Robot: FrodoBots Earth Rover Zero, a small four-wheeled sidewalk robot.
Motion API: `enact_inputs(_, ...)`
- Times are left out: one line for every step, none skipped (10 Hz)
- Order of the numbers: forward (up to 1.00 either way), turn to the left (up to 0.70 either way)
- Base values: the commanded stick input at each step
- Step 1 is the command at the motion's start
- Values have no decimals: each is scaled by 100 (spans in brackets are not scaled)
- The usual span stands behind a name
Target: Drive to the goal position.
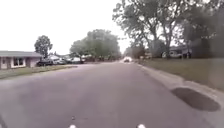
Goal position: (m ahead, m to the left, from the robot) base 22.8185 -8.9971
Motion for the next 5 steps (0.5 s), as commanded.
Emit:
enact_inputs(100,40)
enact_inputs(100,40)
enact_inputs(100,40)
enact_inputs(100,40)
enact_inputs(100,40)
